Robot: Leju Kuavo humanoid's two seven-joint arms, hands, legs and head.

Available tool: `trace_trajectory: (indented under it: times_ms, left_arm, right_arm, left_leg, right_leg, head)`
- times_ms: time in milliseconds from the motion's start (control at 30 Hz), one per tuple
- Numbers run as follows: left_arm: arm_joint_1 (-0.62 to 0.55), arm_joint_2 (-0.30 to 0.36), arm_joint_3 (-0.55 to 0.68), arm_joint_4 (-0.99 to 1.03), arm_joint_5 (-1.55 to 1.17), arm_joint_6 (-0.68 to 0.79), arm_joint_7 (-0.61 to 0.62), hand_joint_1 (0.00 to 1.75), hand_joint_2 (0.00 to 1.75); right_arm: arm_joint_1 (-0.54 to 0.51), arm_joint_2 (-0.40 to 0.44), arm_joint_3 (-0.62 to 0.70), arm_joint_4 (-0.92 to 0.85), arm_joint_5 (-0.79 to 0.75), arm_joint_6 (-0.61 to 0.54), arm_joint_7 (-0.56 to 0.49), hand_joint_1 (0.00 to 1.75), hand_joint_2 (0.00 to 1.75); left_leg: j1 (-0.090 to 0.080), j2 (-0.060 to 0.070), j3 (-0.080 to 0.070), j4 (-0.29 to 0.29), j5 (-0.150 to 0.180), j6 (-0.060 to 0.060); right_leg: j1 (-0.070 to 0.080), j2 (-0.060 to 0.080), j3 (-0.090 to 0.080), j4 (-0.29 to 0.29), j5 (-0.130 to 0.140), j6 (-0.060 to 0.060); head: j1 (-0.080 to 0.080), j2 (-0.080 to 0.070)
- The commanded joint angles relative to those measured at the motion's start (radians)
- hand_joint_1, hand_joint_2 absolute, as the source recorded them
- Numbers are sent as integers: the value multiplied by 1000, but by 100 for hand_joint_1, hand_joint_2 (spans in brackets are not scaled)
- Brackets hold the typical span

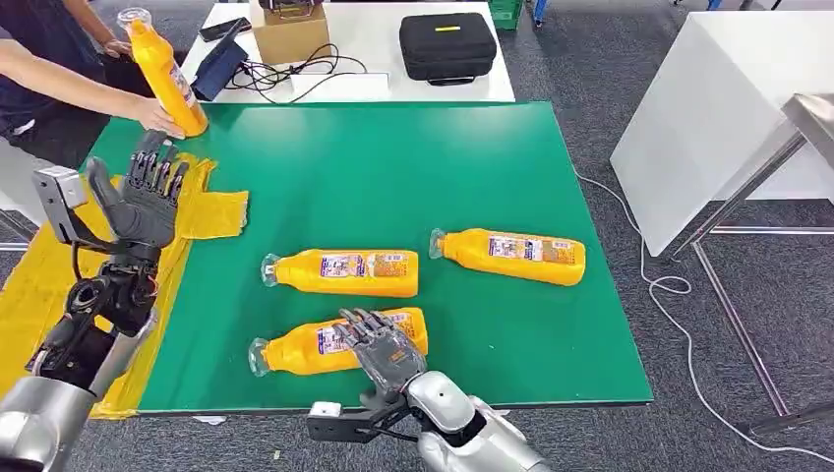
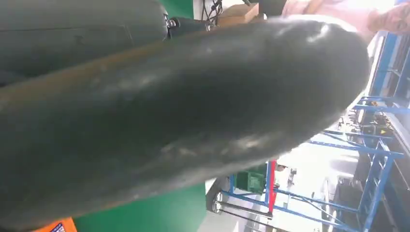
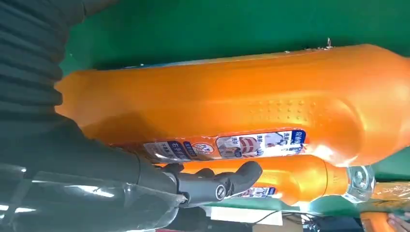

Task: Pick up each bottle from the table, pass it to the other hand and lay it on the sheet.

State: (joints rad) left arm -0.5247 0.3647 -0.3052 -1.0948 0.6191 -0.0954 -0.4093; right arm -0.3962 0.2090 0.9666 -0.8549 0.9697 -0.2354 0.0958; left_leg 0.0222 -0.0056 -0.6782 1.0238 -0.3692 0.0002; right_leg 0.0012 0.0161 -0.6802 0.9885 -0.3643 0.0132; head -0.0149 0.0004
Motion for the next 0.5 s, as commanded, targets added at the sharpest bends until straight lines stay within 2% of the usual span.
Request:
trace_trajectory:
  times_ms: [33,67,100,133,267,400,500]
  left_arm:
    - [-28,19,-35,49,17,-8,0,0,0]
    - [-20,21,-33,42,19,-11,-2,0,0]
    - [-9,15,-27,34,19,-16,-4,0,0]
    - [10,-2,-16,17,13,-23,-5,0,0]
    - [92,-109,32,-75,-78,4,-4,0,0]
    - [151,-161,74,-154,-127,17,8,0,0]
    - [190,-184,120,-204,-162,19,28,0,0]
  right_arm:
    - [-15,-9,-23,88,119,-39,75,0,175]
    - [-6,-6,-55,85,158,-39,85,0,175]
    - [0,-5,-77,82,183,-37,91,0,175]
    - [8,-4,-104,78,223,-33,105,0,175]
    - [54,16,-190,57,305,20,111,0,175]
    - [75,28,-205,41,340,27,121,0,175]
    - [87,31,-215,5,361,45,126,0,175]
  left_leg:
    - [-2,-2,9,-1,-2,2]
    - [-1,-1,3,-1,-1,1]
    - [-2,0,7,-1,-2,1]
    - [-1,-1,5,-1,-1,1]
    - [-2,-3,8,-3,-1,2]
    - [-3,-5,12,-3,-3,3]
    - [-3,-1,7,-2,-2,2]
  right_leg:
    - [-1,-4,8,0,-4,0]
    - [0,-2,4,0,-1,0]
    - [-1,-3,7,0,-3,0]
    - [-1,-2,5,0,-2,0]
    - [-2,-5,9,-2,-3,1]
    - [-3,-8,12,-2,-6,2]
    - [-3,-3,6,-1,-4,0]
  head:
    - [0,0]
    - [0,0]
    - [0,0]
    - [0,0]
    - [0,0]
    - [0,0]
    - [0,0]
